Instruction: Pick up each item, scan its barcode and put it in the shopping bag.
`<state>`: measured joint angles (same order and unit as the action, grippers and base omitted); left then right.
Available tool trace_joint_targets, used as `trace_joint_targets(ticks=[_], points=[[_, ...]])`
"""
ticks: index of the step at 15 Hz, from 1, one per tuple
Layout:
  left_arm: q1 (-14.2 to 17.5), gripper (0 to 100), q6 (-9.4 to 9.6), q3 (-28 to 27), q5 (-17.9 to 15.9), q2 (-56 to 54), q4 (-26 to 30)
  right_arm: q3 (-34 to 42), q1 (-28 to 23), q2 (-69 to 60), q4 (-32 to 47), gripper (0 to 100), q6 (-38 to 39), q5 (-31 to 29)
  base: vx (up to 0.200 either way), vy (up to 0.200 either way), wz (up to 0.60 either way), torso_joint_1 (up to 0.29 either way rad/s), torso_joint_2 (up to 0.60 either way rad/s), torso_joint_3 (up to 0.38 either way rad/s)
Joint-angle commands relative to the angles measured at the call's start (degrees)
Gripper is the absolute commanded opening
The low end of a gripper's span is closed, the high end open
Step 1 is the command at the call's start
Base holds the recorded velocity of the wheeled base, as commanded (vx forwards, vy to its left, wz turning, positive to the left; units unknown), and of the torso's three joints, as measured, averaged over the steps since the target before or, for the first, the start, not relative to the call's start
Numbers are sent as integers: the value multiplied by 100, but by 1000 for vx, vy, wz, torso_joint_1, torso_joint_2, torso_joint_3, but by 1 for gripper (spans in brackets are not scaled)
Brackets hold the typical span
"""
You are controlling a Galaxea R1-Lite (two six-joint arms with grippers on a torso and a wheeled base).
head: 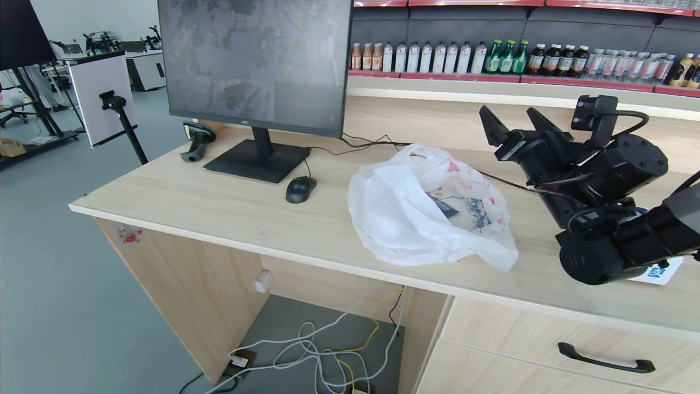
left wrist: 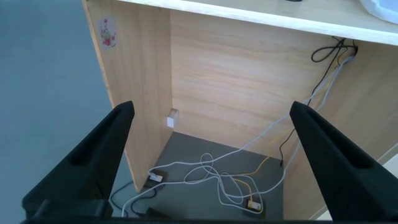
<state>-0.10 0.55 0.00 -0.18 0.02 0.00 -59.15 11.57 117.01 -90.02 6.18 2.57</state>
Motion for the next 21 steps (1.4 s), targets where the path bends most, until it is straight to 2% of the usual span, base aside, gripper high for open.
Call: trace_joint_targets(ticks=[1, 3, 5, 7, 15, 21], points=[[1, 100, -2, 0, 1, -2, 0, 430, 548, -723, 2, 100, -346, 6, 0, 0, 0, 0, 0, 0], [1, 100, 7, 0, 1, -2, 0, 1063, 812, -1004, 2, 100, -513, 15, 0, 0, 0, 0, 0, 0], [1, 100, 7, 0, 1, -2, 0, 1301, 847, -1127, 2, 100, -653, 15, 0, 0, 0, 0, 0, 0], [1, 100, 7, 0, 1, -2, 0, 1406, 1005, -1242, 2, 100, -653, 15, 0, 0, -600, 5, 5, 0], [1, 100, -46, 0, 9, -2, 0, 1714, 1005, -1619, 2, 100, -662, 15, 0, 0, -600, 0, 2, 1], [1, 100, -81, 0, 9, -2, 0, 2355, 1076, -1795, 2, 100, -644, 15, 0, -200, -100, 1, 2, -2]])
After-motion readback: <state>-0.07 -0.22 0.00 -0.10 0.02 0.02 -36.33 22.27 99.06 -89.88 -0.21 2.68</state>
